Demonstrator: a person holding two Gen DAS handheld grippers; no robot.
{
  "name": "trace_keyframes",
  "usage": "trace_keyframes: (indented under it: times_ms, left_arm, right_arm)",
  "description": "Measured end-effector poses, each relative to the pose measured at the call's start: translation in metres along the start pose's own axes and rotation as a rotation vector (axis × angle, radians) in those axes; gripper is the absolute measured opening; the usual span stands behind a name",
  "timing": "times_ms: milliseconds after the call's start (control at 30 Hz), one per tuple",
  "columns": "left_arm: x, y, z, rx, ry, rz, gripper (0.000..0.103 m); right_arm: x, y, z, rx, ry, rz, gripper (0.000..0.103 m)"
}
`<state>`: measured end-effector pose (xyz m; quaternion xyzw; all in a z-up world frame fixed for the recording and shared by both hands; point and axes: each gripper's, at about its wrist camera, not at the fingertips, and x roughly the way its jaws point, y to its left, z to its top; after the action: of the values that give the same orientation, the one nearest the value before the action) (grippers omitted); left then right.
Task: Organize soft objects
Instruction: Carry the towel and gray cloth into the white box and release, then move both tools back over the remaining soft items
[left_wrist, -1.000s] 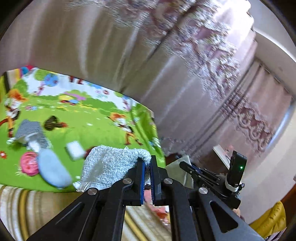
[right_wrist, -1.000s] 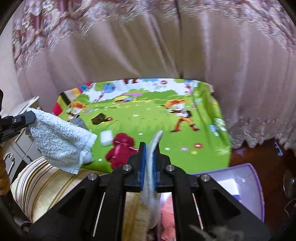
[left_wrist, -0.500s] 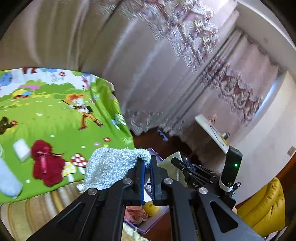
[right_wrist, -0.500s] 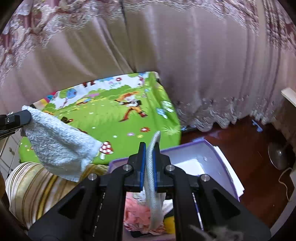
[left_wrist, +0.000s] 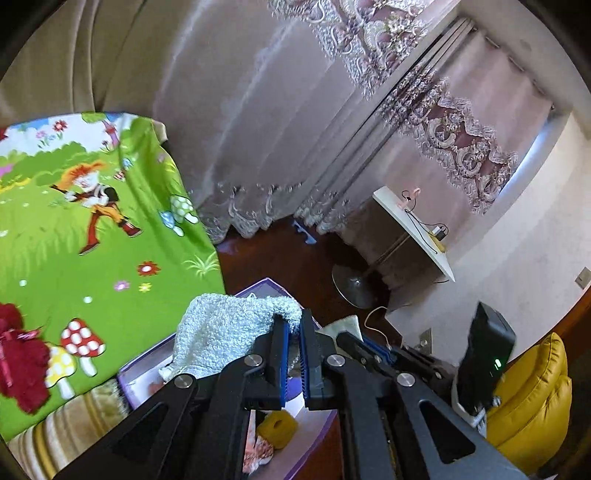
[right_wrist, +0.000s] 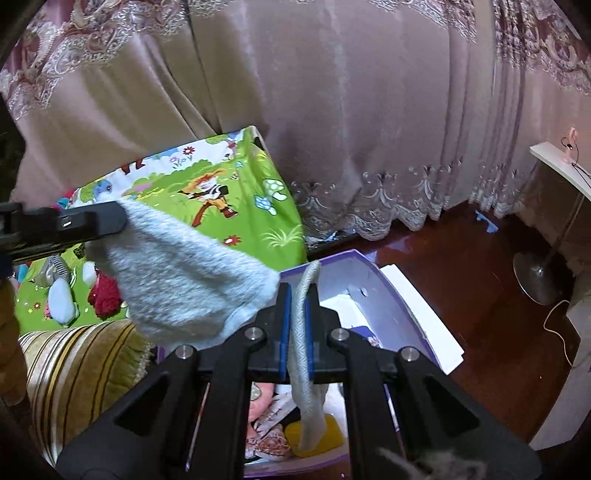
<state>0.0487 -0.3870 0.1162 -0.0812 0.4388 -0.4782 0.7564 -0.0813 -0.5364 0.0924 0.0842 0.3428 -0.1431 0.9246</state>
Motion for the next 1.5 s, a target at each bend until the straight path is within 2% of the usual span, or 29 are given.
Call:
trace_keyframes:
  times_ms: [100, 167, 233, 267, 300, 333, 533, 567, 667, 733, 800, 900, 967, 1100, 1200, 1367, 1500]
  left_arm:
    - [0.020, 0.008, 0.004, -0.019, 0.057, 0.034, 0.011]
    - [0.023, 0.014, 0.003, -0.031, 0.064, 0.037, 0.017]
    - [0.021, 0.018, 0.001, -0.028, 0.064, 0.041, 0.034]
    - [0.018, 0.018, 0.000, -0.026, 0.057, 0.047, 0.040]
    - [0.017, 0.018, 0.001, -0.024, 0.051, 0.049, 0.050]
    - [0.013, 0.017, 0.002, -0.021, 0.040, 0.054, 0.055]
    - [-0.008, 0.005, 0.003, 0.084, -0.039, 0.178, 0.065]
    - [-0.012, 0.001, 0.002, 0.111, -0.063, 0.208, 0.065]
    - [-0.030, -0.011, -0.002, 0.161, -0.147, 0.312, 0.076]
    - [-0.044, -0.019, -0.005, 0.200, -0.210, 0.335, 0.079]
    - [-0.055, -0.029, -0.011, 0.296, -0.277, 0.378, 0.083]
    - [-0.070, -0.039, -0.021, 0.383, -0.381, 0.469, 0.085]
    - [-0.081, -0.040, -0.025, 0.400, -0.444, 0.458, 0.085]
    - [-0.094, -0.031, -0.028, 0.379, -0.469, 0.467, 0.085]
    - [-0.107, -0.015, -0.029, 0.329, -0.485, 0.445, 0.085]
    - [-0.130, 0.010, -0.033, 0.277, -0.516, 0.502, 0.085]
    - [-0.154, 0.032, -0.034, 0.240, -0.568, 0.526, 0.085]
  right_arm:
    - [0.002, -0.004, -0.002, 0.006, 0.015, -0.021, 0.011]
    - [0.002, -0.005, -0.003, 0.006, 0.022, -0.022, 0.018]
    - [0.002, -0.006, -0.003, 0.009, 0.020, -0.025, 0.045]
    - [0.002, -0.006, -0.003, 0.015, 0.015, -0.022, 0.051]
    - [0.002, -0.006, -0.002, 0.019, 0.011, -0.017, 0.058]
    - [0.001, -0.005, -0.002, 0.021, 0.008, -0.012, 0.058]
    - [-0.003, 0.007, 0.000, -0.009, -0.001, -0.004, 0.063]
    - [-0.004, 0.009, 0.001, -0.012, -0.008, 0.000, 0.065]
    - [-0.009, 0.017, 0.002, -0.027, -0.026, 0.002, 0.071]
    - [-0.011, 0.023, 0.004, -0.042, -0.041, 0.002, 0.075]
    - [-0.016, 0.030, 0.006, -0.058, -0.067, -0.001, 0.080]
    - [-0.027, 0.040, 0.010, -0.087, -0.126, -0.018, 0.090]
    - [-0.035, 0.050, 0.013, -0.107, -0.172, -0.052, 0.096]
    - [-0.042, 0.066, 0.018, -0.107, -0.224, -0.078, 0.099]
    - [-0.043, 0.079, 0.020, -0.115, -0.252, -0.050, 0.100]
    - [-0.039, 0.105, 0.021, -0.129, -0.291, -0.011, 0.100]
    - [-0.033, 0.124, 0.024, -0.125, -0.272, 0.046, 0.100]
